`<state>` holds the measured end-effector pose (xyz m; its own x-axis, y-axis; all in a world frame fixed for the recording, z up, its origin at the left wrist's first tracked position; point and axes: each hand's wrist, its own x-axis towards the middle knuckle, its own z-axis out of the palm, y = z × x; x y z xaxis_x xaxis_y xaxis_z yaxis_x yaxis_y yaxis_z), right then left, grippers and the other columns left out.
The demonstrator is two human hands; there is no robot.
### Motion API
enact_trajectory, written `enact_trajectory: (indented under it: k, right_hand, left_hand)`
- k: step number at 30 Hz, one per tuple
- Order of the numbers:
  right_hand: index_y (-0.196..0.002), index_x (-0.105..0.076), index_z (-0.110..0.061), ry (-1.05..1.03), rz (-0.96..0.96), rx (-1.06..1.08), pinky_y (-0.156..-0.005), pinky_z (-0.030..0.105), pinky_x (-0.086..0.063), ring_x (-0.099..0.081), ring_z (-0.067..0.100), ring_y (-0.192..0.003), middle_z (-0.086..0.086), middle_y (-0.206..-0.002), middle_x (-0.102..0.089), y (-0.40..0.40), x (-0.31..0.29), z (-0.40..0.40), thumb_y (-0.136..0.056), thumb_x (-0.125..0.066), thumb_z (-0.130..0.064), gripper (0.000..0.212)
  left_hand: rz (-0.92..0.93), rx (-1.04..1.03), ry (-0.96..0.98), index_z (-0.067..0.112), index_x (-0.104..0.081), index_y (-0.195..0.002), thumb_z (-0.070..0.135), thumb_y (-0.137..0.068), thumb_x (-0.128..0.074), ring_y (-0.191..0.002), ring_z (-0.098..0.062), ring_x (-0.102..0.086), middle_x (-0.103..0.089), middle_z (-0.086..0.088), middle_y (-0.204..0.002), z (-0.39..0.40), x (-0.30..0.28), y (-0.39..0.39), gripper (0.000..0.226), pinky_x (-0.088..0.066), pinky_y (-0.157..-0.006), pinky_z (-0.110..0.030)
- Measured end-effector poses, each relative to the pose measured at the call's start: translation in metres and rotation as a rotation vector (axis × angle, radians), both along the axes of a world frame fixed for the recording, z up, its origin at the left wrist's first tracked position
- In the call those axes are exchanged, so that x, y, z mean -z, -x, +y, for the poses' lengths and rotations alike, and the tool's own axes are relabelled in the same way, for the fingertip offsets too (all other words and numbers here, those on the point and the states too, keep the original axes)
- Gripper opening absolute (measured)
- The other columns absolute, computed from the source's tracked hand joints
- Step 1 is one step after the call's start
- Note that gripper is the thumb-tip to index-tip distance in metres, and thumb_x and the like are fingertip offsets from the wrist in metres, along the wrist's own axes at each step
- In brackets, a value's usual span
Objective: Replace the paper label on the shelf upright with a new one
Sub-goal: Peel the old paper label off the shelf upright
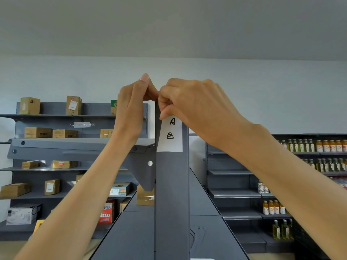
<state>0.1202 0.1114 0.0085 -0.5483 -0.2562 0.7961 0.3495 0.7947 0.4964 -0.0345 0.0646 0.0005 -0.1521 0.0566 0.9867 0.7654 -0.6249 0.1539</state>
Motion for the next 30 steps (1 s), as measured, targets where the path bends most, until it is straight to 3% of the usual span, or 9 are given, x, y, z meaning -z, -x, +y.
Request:
enact_trajectory:
  k: [5, 10, 13, 17, 24, 28, 30]
  right_hand:
    - [-0.083, -0.042, -0.026, 0.003, -0.019, 0.012, -0.062, 0.028, -0.033, -0.051, 0.019, -0.068, -0.010, -0.088, -0.048, -0.003, 0.000, 0.000, -0.098, -0.060, -0.031, 0.024]
    - [-0.080, -0.042, -0.026, 0.022, -0.010, -0.021, -0.054, 0.023, -0.032, -0.052, 0.015, -0.062, -0.011, -0.084, -0.047, -0.004, 0.000, 0.004, -0.093, -0.069, -0.018, 0.031]
    - [-0.084, -0.042, -0.025, 0.036, -0.049, -0.013, -0.062, 0.023, -0.035, -0.049, 0.012, -0.066, -0.010, -0.087, -0.048, -0.008, -0.002, 0.000, -0.096, -0.066, -0.020, 0.027]
    - [-0.087, -0.040, -0.025, 0.056, -0.108, -0.004, -0.066, 0.021, -0.033, -0.047, 0.010, -0.071, -0.010, -0.090, -0.046, -0.012, -0.004, -0.004, -0.099, -0.061, -0.024, 0.023]
    - [-0.087, -0.043, -0.023, 0.113, -0.134, -0.039, -0.060, 0.020, -0.037, -0.049, 0.010, -0.071, -0.007, -0.091, -0.052, -0.014, -0.007, -0.006, -0.098, -0.061, -0.018, 0.021]
    - [-0.089, -0.054, -0.019, 0.239, -0.092, -0.108, -0.061, 0.016, -0.039, -0.048, 0.003, -0.065, -0.006, -0.092, -0.058, -0.022, -0.009, -0.002, -0.097, -0.061, -0.018, 0.012]
    - [-0.092, -0.057, -0.018, 0.310, -0.073, -0.143, -0.063, 0.025, -0.043, -0.054, 0.010, -0.071, -0.005, -0.093, -0.065, -0.029, -0.010, -0.001, -0.097, -0.060, -0.024, 0.009]
  left_hand:
    - [-0.010, -0.007, 0.001, 0.031, -0.059, -0.055, 0.019, -0.104, -0.030, -0.060, 0.000, -0.058, -0.064, 0.013, -0.055, -0.001, 0.001, -0.001, 0.058, -0.046, -0.070, -0.014]
    - [-0.020, -0.039, 0.009, 0.023, -0.060, -0.059, 0.023, -0.103, -0.031, -0.061, -0.004, -0.058, -0.063, 0.010, -0.055, 0.000, -0.001, -0.001, 0.053, -0.048, -0.072, -0.020]
    - [-0.021, -0.039, 0.009, 0.023, -0.059, -0.059, 0.026, -0.102, -0.033, -0.062, -0.007, -0.058, -0.062, 0.008, -0.056, 0.000, -0.003, -0.001, 0.051, -0.048, -0.071, -0.024]
    - [-0.056, -0.027, 0.000, 0.025, -0.052, -0.054, 0.018, -0.104, -0.033, -0.055, 0.001, -0.052, -0.057, 0.014, -0.050, 0.001, -0.001, -0.007, 0.054, -0.041, -0.063, -0.013]
    - [-0.051, -0.059, 0.015, 0.036, -0.057, -0.049, 0.020, -0.104, -0.033, -0.053, -0.001, -0.052, -0.058, 0.012, -0.050, -0.003, -0.001, -0.012, 0.062, -0.041, -0.061, -0.016]
    - [-0.015, -0.144, 0.096, 0.017, -0.063, -0.072, 0.023, -0.101, -0.033, -0.076, -0.014, -0.064, -0.068, -0.003, -0.076, -0.006, 0.004, -0.009, 0.043, -0.050, -0.075, -0.032]
    - [0.026, -0.174, 0.192, 0.019, -0.062, -0.094, 0.030, -0.099, -0.035, -0.098, -0.020, -0.063, -0.066, -0.008, -0.101, -0.009, 0.015, -0.010, 0.030, -0.050, -0.087, -0.038]
